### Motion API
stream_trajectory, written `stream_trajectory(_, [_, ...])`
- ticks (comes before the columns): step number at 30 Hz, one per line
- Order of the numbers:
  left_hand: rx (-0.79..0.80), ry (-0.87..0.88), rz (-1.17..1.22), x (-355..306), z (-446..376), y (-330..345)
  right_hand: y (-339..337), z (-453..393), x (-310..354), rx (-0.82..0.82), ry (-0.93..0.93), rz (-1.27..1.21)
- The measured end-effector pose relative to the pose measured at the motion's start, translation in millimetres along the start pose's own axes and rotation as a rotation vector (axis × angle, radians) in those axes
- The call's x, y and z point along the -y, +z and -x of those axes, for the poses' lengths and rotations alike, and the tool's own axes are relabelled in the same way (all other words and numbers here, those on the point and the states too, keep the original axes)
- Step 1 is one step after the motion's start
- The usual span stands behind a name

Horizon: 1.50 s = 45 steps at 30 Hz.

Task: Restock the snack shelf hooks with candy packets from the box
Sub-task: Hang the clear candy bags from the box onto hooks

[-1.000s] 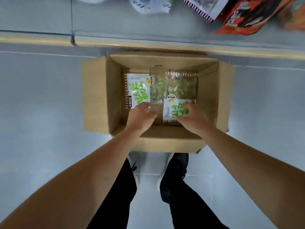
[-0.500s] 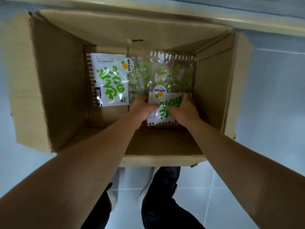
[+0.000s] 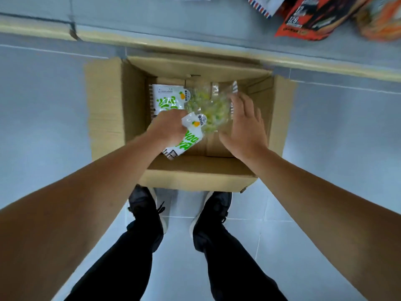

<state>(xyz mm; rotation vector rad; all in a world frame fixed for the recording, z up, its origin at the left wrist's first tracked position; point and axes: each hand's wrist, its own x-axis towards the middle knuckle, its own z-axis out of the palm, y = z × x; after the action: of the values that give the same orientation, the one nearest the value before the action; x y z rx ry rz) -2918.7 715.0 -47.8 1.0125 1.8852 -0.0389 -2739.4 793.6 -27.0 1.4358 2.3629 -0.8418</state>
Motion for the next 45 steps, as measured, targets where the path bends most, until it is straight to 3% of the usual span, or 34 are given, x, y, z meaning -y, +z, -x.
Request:
stream_trajectory(3, [-0.004, 0.112, -0.164, -10, 48, -45, -42, 15, 42, 0.063, -0.179, 0.238])
stream_trajectory(6, [0.018, 0.192, -0.254, -35, 81, -70, -65, 22, 62, 0.252, -0.188, 0.312])
stream_trajectory(10, [-0.085, 0.226, -0.157, -51, 146, -126, -119, 68, 103, 0.295, -0.034, 0.076])
stream_trajectory(12, [-0.217, 0.203, -0.033, -55, 179, -155, -148, 97, 120, 0.271, 0.079, -0.017])
stream_trajectory(16, [-0.422, 0.021, 0.386, -58, 245, -208, -203, 145, 146, 0.195, 0.247, -0.323])
stream_trajectory(21, [-0.329, -0.086, 0.733, -64, 324, -240, -261, 201, 184, 0.168, 0.393, -0.705])
stream_trajectory(25, [-0.302, -0.037, 0.788, -83, 382, -268, -312, 239, 223, 0.114, 0.328, -0.914])
stream_trajectory(29, [-0.187, 0.022, 1.013, -100, 429, -292, -353, 272, 248, 0.09, 0.278, -1.101])
stream_trajectory(34, [-0.041, 0.173, 1.187, -118, 485, -297, -403, 321, 241, 0.128, 0.206, -1.262])
stream_trajectory(45, [-0.231, 0.39, 1.087, -252, 590, -232, -482, 445, 141, -0.052, -0.037, -1.254])
